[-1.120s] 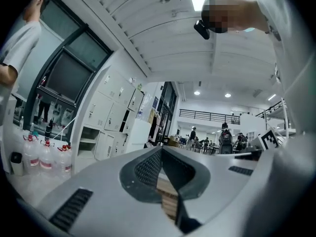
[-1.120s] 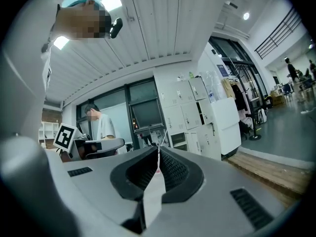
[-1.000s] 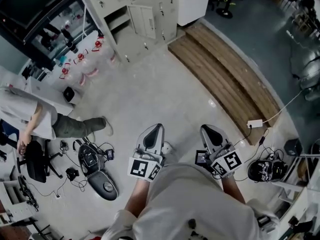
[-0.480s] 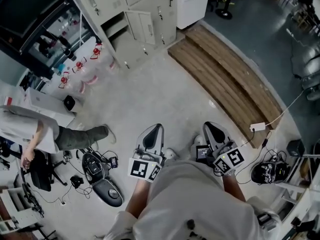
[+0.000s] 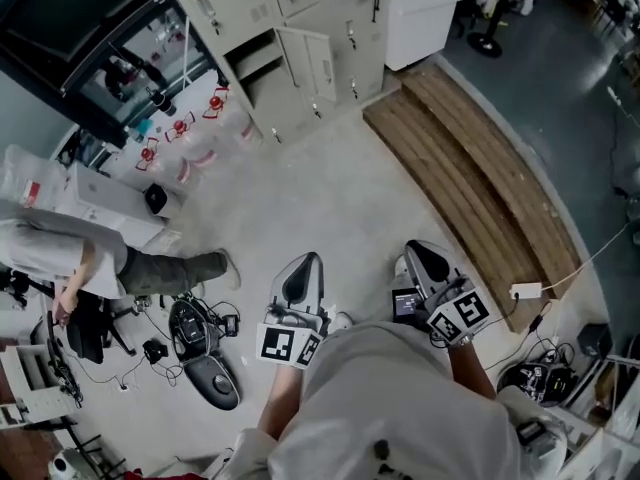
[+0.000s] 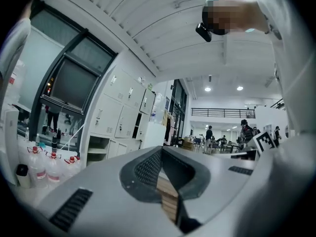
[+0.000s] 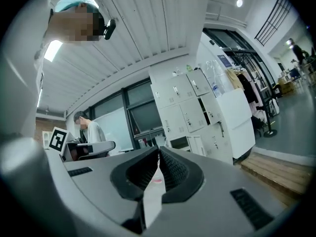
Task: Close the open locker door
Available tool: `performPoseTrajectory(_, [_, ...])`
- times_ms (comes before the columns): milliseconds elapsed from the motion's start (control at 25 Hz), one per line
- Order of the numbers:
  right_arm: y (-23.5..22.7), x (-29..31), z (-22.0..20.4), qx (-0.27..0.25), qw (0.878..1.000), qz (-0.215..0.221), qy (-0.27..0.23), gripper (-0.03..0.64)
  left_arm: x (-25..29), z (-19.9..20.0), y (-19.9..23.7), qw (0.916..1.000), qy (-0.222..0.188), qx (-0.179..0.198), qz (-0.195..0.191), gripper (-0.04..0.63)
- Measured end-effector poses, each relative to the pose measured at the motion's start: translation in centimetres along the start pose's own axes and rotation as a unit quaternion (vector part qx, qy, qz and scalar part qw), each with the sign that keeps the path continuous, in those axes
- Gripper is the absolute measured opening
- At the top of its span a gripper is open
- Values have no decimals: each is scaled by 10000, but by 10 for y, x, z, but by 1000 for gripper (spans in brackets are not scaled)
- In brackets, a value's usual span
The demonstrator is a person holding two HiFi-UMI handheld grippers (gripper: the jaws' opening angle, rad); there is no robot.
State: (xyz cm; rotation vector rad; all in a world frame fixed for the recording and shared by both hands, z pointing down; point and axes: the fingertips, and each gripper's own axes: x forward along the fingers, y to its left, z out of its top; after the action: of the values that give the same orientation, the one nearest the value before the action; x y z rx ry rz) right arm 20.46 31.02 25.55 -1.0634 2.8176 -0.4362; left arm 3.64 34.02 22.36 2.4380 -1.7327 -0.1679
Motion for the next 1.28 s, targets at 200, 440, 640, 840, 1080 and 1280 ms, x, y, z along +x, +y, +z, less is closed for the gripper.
performPoseTrajectory(200, [-66,29,18,56,9993,349,105,29,63,3,-6,9994,-81,100,314,8])
performPoseTrajectory(440, [-126,56,42,35,9963,831,228,29,125,10,-14,9967,-178,133,785,8])
performPoseTrajectory(640, [-171,66,53,-81,9925,1154,402,29,164,11,-28,9934,-337,96,1090,8])
performPoseTrajectory(840, [-204,68,59,-158,9913,1225,458,29,190,-4,-39,9929,-250,58,1159,8])
performPoseTrajectory(1080, [-222,87,53,-123,9914,1175,567,29,219,-12,-22,9935,-181,13,1123,8])
performPoseTrajectory(1280, [-238,121,51,-265,9898,1206,714,29,249,-17,8,9934,-189,-108,1129,8])
